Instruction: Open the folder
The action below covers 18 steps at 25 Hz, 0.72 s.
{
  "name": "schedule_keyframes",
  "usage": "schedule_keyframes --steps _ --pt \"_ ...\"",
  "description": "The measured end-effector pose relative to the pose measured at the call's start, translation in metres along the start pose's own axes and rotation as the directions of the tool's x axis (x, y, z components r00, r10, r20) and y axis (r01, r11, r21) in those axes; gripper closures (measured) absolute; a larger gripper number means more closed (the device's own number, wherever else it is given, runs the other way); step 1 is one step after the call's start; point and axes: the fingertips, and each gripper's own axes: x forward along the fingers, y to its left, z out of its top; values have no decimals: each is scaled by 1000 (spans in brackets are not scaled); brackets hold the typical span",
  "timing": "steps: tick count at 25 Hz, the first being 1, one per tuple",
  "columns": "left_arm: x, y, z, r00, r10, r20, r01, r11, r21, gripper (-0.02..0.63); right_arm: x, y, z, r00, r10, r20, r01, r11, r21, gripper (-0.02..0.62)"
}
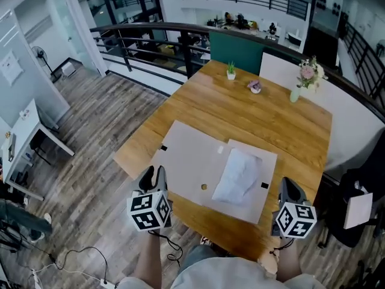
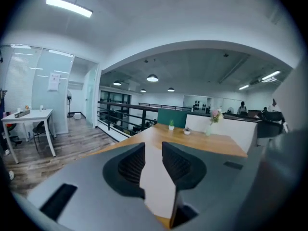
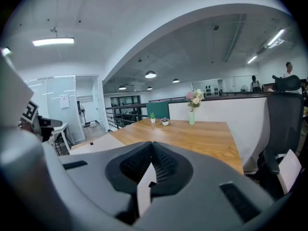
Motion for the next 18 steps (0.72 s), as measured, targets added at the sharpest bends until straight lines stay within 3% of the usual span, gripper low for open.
schedule_keyframes --steps 3,8,18 --pt "-10 -39 17 996 -54 64 53 998 18 551 -16 -13 7 999 -17 34 17 1000 0 594" --pt "-9 -65 12 993 -68 101 66 998 21 601 -39 -30 8 997 -42 63 41 999 12 594" --pt "-14 -85 3 987 -120 104 118 993 29 601 -57 -37 -4 997 -53 60 52 999 9 594"
